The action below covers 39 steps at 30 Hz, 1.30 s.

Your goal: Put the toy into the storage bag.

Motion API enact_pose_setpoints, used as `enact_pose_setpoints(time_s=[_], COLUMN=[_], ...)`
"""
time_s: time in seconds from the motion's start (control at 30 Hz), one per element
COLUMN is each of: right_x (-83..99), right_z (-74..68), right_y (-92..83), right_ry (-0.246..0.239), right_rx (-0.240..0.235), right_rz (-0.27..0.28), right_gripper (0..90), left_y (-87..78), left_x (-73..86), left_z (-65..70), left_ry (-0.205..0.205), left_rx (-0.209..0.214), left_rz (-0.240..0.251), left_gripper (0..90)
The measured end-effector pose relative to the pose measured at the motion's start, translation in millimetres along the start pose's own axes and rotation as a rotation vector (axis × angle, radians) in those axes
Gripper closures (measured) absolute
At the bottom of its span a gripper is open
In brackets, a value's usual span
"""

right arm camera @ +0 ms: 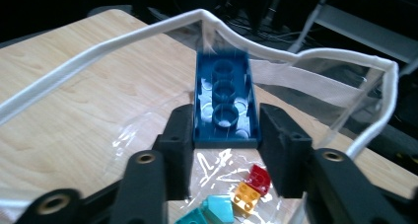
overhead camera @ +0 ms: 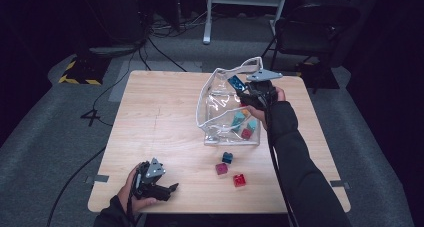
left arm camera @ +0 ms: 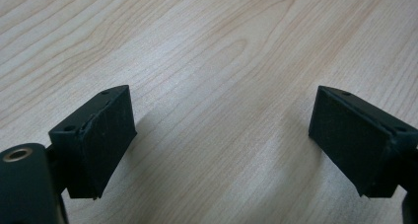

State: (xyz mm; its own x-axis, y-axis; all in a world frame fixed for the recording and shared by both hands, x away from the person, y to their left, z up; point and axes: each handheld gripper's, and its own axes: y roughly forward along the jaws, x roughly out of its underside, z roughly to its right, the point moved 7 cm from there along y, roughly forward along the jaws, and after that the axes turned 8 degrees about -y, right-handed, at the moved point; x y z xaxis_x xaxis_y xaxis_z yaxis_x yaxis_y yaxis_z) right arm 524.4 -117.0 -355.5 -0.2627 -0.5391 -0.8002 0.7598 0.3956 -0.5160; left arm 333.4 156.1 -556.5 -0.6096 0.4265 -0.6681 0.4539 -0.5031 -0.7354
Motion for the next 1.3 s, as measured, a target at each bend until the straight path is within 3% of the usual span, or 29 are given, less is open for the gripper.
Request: enact_pose_setpoints(time_s=[0.2,0.27,0.77,1.07,1.3], right_x=[0.4,-0.8,10.7,39.2,78.2], right_z=[0.7,0.5,-2.5,-18.0,-33.3], right_y=[-4.4,-9.7,-63.6,-87.2,-97.8], right_ry=[0.010,0.016,0.003,-0.083,-0.096], right_rx=[0.005,-0.005,-0.040,-0.079,-0.139], right_rz=[0.017,0.045,0.132,0.140,0.117], right_gripper=[45.7,45.0,34.8,24.1,22.5], left_y=[-0.2,-0.2,-0.1,-0.1,0.0], left_x=[0.3,0.3,0.2,0.2,0.1], left_z=[0.3,0.3,0.3,0.3,0.2], left_ry=[-0.001,-0.001,-0.001,-0.001,-0.002], left_rx=[0.003,0.003,0.003,0.003,0.002], left_rz=[-0.001,-0.001,-0.001,-0.001,0.000], left_gripper=[10.6,10.6,10.7,10.6,10.6])
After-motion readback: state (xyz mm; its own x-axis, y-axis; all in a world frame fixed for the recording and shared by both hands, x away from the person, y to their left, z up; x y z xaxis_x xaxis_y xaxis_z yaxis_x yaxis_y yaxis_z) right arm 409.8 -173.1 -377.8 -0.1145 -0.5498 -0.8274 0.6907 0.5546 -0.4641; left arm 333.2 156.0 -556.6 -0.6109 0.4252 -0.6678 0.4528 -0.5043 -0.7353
